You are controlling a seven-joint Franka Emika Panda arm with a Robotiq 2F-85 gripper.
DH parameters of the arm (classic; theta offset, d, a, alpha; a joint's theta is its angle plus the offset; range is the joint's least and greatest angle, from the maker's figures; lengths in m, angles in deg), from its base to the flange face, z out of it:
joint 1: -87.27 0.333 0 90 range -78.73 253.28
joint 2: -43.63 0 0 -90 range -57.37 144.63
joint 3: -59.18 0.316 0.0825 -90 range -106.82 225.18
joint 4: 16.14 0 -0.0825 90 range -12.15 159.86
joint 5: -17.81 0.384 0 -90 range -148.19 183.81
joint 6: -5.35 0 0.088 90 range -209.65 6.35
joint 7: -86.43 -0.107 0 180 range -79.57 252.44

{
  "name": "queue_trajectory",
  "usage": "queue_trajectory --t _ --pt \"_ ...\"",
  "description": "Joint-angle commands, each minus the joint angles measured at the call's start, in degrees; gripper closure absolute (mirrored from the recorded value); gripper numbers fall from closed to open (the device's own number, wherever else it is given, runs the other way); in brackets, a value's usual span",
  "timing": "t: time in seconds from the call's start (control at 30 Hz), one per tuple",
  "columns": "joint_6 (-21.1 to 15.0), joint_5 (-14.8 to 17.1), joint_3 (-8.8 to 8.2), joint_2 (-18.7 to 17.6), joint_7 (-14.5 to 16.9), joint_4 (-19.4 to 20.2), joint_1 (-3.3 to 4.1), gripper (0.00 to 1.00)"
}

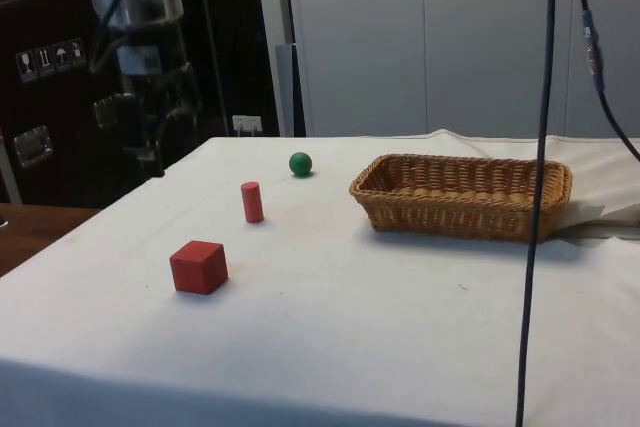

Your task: Pick up the object to the left of the cylinder and place it into the basket.

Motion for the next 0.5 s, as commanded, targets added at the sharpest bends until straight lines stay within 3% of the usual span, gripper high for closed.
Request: queue_trajectory --t 0.0,0.23,0.27,0.47 --pt "-1.4 0.7 0.4 -0.3 0.1 0.4 -0.11 0.0" --pt "-5.2 1.8 1.03 -1.7 0.3 1.6 -0.17 0.0" --pt "-4.2 1.1 0.69 -1.6 0.0 1.4 0.0 0.0" --pt "-8.4 3.0 1.43 -3.0 0.6 2.8 -0.34 0.0"
